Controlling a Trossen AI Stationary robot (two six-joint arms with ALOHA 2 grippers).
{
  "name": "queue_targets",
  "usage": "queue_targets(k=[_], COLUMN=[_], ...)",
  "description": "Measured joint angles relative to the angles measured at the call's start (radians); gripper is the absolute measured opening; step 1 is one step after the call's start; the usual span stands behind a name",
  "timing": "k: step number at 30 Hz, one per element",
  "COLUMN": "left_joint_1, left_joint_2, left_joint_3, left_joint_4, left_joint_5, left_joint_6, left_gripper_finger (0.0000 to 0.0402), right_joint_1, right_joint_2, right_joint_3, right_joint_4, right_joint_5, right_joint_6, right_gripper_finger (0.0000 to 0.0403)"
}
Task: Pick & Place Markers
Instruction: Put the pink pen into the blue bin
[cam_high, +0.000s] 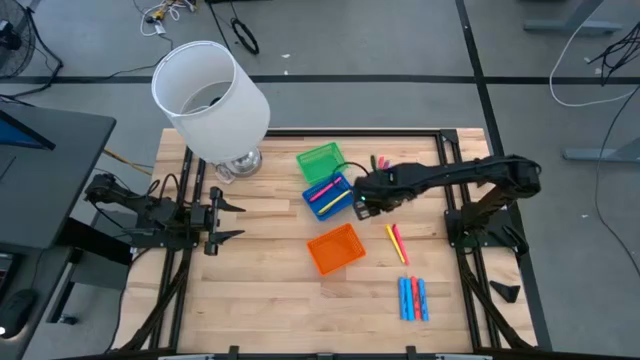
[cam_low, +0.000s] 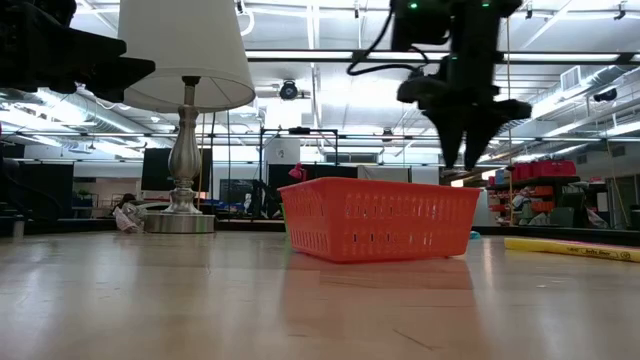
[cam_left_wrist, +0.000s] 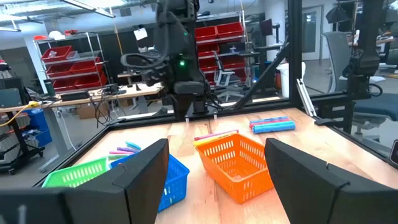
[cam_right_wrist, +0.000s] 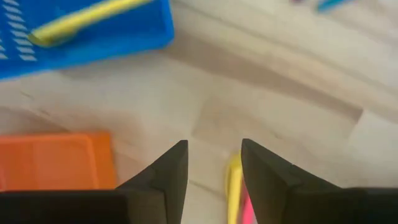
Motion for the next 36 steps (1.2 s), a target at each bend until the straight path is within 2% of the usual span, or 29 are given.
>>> queue_targets(k=[9, 20, 28, 36], left_joint_1=[0.0, 0.0, 0.0, 0.0], left_joint_2=[0.0, 0.0, 0.0, 0.0], left_joint_3=[0.0, 0.0, 0.0, 0.0], left_joint_4=[0.0, 0.0, 0.0, 0.0], left_joint_5=[0.0, 0.0, 0.0, 0.0], left_joint_6=[0.0, 0.0, 0.0, 0.0], left_gripper_finger=[0.0273, 0.0273, 0.0273, 0.0273], right_joint_1=[0.112, 0.222, 0.269, 0.289], right_joint_2=[-0.076, -0.152, -0.183, -0.182], right_joint_3=[-0.117, -0.226, -0.293, -0.301], right_joint_4=[-0.012, -0.023, -0.021, -0.002], right_joint_5=[-0.076, -0.108, -0.145, -0.142], right_joint_6=[0.093, 0.209, 0.269, 0.283], right_gripper_finger=[0.0149, 0.0149, 0.0149, 0.0149])
